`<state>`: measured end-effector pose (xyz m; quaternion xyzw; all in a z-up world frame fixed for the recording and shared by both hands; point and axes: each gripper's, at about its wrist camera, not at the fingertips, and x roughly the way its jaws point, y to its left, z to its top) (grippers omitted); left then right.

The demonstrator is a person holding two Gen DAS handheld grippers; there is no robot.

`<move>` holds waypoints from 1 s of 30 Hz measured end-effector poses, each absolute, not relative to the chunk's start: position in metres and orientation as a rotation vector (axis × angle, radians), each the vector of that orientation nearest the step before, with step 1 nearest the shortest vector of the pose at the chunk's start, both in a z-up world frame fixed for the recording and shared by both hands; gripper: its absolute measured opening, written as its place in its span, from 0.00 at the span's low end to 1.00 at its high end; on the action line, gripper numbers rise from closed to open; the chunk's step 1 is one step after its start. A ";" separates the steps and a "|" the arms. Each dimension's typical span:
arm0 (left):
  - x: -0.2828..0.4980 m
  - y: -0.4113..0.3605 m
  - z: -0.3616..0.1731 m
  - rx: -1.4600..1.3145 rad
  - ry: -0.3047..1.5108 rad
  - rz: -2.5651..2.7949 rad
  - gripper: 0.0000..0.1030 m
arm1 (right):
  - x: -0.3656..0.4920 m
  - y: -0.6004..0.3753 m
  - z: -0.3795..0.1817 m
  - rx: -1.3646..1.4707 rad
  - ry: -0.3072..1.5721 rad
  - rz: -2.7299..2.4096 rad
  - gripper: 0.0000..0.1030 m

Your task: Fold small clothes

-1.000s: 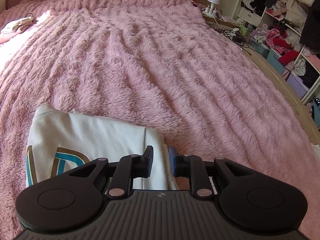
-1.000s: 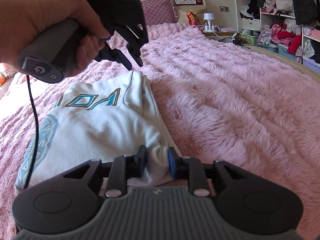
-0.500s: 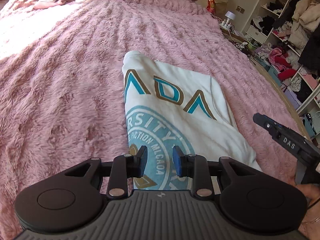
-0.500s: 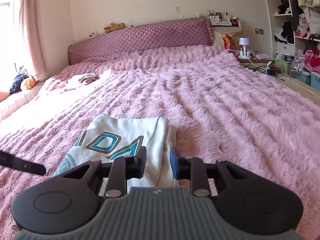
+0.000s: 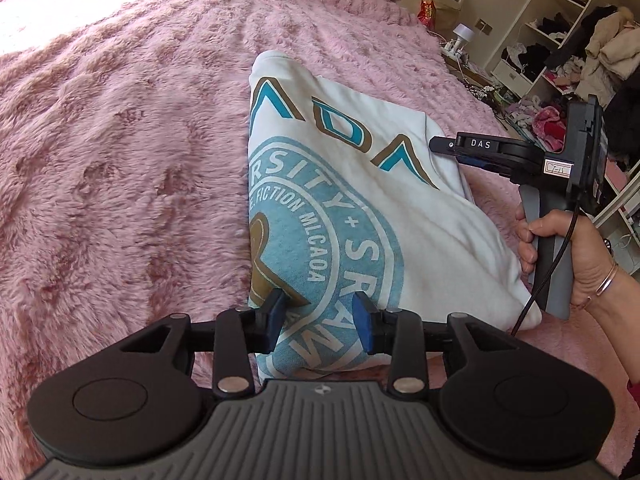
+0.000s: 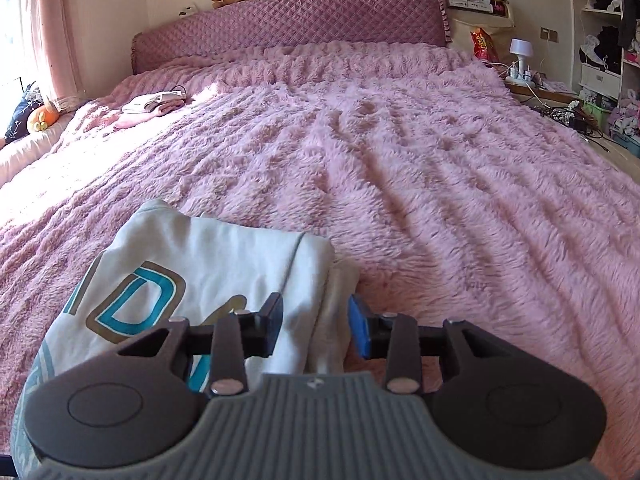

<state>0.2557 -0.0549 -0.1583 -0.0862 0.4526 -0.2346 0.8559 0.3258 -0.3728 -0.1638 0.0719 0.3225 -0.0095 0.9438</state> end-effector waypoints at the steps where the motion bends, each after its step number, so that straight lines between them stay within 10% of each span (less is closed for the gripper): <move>1: 0.255 -0.055 -0.158 -0.181 0.949 -0.492 0.42 | 0.328 -0.372 -0.166 0.140 0.664 -0.015 0.04; 16: 0.222 -0.047 -0.146 -0.059 0.863 -0.489 0.42 | 0.330 -0.370 -0.176 0.046 0.618 -0.044 0.09; 30: 0.203 -0.034 -0.159 0.004 0.883 -0.502 0.42 | 0.147 -0.404 -0.144 0.389 0.642 0.097 0.27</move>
